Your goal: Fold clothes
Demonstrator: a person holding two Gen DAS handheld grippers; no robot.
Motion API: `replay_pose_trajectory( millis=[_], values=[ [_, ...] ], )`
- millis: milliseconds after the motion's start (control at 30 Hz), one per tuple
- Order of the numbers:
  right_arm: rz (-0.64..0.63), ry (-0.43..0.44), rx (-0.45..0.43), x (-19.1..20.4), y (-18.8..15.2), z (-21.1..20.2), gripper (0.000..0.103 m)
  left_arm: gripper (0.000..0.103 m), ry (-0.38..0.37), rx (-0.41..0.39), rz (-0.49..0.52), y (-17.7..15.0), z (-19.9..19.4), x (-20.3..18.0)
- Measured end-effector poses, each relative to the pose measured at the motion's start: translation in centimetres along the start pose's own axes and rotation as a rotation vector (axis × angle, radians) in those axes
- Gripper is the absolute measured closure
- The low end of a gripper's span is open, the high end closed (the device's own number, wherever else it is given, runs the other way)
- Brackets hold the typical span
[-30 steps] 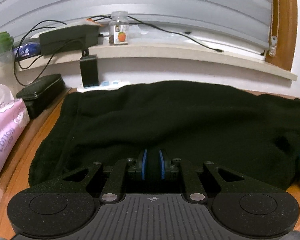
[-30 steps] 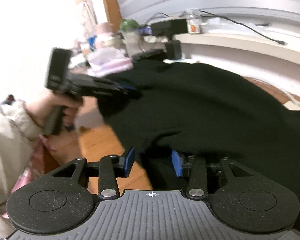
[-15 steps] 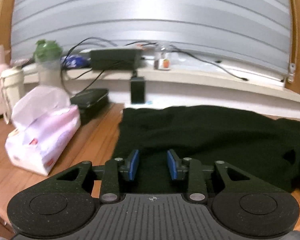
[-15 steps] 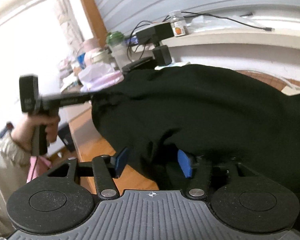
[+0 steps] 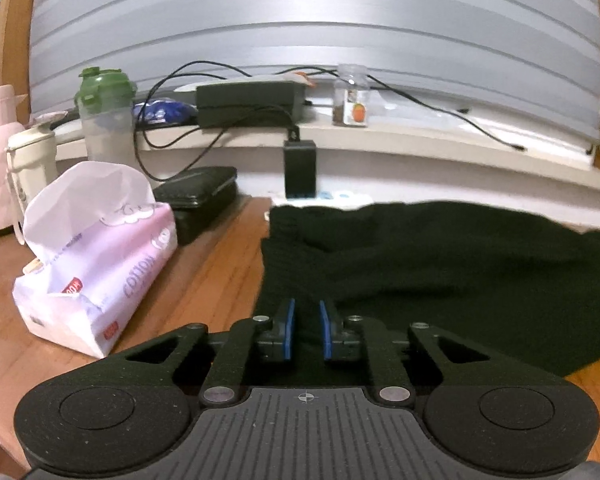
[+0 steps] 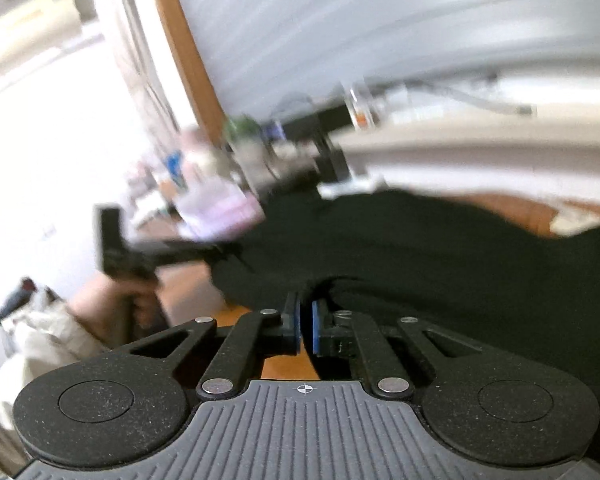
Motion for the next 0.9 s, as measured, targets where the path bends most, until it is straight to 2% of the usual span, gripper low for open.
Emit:
replay_pose_trajectory(
  millis=[100, 167, 233, 300, 467, 533, 600, 700, 733, 833, 900],
  values=[
    [-0.035, -0.016, -0.006, 0.4, 0.3, -0.9, 0.097, 0.085, 0.046, -0.003, -0.005, 0.4, -0.1, 0.6],
    [0.002, -0.035, 0.004, -0.6, 0.3, -0.5, 0.097, 0.081, 0.032, -0.007, -0.029, 0.2, -0.6, 0.8],
    [0.045, -0.052, 0.009, -1.7, 0.5, 0.0, 0.097, 0.055, 0.018, -0.012, -0.039, -0.2, -1.3, 0.9],
    [0.062, -0.054, 0.021, -2.3, 0.6, 0.7, 0.097, 0.041, 0.002, -0.007, -0.040, -0.7, -1.9, 0.8],
    [0.029, -0.046, 0.059, -2.2, -0.1, 1.1, 0.093, 0.044, -0.045, 0.033, -0.037, -1.7, -1.3, 0.6],
    [0.019, -0.044, 0.084, -2.1, -0.6, 1.4, 0.092, 0.057, -0.035, 0.028, -0.029, -1.5, -1.0, 0.7],
    [-0.016, -0.026, 0.099, -1.2, -1.3, 1.3, 0.092, 0.060, -0.018, 0.016, -0.018, -1.2, -0.9, 0.7],
    [-0.073, 0.004, 0.118, 0.2, -2.3, 1.0, 0.097, 0.072, 0.008, -0.004, -0.002, -0.8, -0.7, 0.8],
    [-0.092, 0.013, 0.124, 0.6, -2.7, 1.0, 0.097, 0.080, 0.017, -0.010, 0.003, -0.7, -0.6, 0.8],
    [-0.149, 0.043, 0.142, 2.1, -3.8, 0.7, 0.097, 0.082, 0.043, -0.029, 0.020, -0.3, -0.4, 0.9],
    [-0.187, 0.063, 0.155, 3.0, -4.5, 0.6, 0.098, 0.080, 0.069, -0.014, 0.030, -0.3, -0.4, 1.3]
  ],
)
Point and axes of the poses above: each gripper's, at about its wrist camera, not at the fingertips, and z roughly the way its jaws point, x to its left, y to its top, the point moved 3 cm from there along z, roughly the way its jaws point
